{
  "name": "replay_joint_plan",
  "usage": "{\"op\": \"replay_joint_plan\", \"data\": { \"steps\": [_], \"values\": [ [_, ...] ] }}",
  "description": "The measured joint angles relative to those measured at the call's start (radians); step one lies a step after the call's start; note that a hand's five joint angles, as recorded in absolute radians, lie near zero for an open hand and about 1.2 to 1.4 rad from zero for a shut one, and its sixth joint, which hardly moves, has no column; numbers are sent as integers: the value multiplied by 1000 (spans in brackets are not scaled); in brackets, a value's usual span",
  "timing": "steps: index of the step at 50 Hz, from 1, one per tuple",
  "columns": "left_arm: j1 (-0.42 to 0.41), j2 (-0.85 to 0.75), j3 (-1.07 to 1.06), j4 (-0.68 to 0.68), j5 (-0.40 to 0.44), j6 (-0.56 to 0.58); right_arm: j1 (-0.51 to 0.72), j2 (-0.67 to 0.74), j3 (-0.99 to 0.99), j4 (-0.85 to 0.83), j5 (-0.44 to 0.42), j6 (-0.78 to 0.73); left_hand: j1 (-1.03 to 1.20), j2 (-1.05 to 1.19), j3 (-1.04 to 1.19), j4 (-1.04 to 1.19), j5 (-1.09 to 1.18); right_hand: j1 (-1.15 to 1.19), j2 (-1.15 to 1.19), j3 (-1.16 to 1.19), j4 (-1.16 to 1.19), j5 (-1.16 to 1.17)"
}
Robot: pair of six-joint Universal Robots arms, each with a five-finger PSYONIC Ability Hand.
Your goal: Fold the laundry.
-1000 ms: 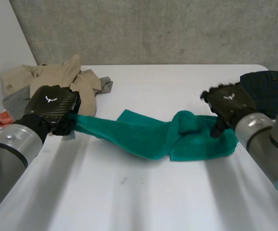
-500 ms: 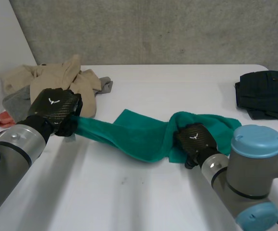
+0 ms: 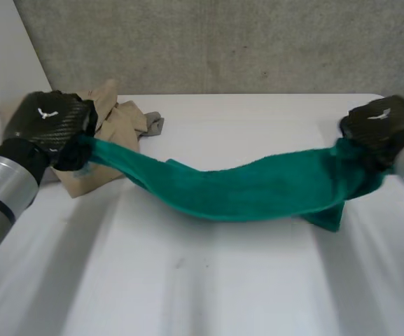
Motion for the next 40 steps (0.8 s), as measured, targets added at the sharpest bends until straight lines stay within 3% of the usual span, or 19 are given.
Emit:
{"op": "replay_joint_plan", "data": {
  "steps": [4,8,19,22,26,29,30,35,40],
  "values": [
    [14,43,5,-57,5,5,-127,-36,-120,277,-100,-60,0,0,0,0,0,0,0,0,1,0],
    [14,26,3,-101,9,9,-199,-23,-155,378,-159,-126,0,0,0,0,0,0,0,0,1,0],
    [-49,-301,148,-126,-21,84,-226,189,-161,297,-153,-214,0,2,3,0,0,0,0,0,1,0],
    [-83,-454,346,-117,-88,137,-191,265,-216,126,-83,-208,0,2,4,0,0,0,0,0,1,0],
    [-102,-545,552,-85,-150,162,-160,296,-283,-82,-7,-198,0,2,4,0,0,0,0,1,1,0],
    [-110,-607,746,-21,-188,174,-142,301,-338,-330,44,-191,0,2,4,1,0,0,0,5,1,0],
    [-111,-632,862,46,-202,176,-135,298,-362,-500,61,-187,0,3,4,1,0,0,0,5,1,0],
    [-110,-653,1037,235,-214,174,-122,283,-381,-842,54,-177,0,3,4,1,0,0,0,5,2,16],
    [-114,-648,1060,363,-212,168,-109,277,-370,-972,10,-156,0,3,4,1,14,0,0,5,2,24]
  ]
}}
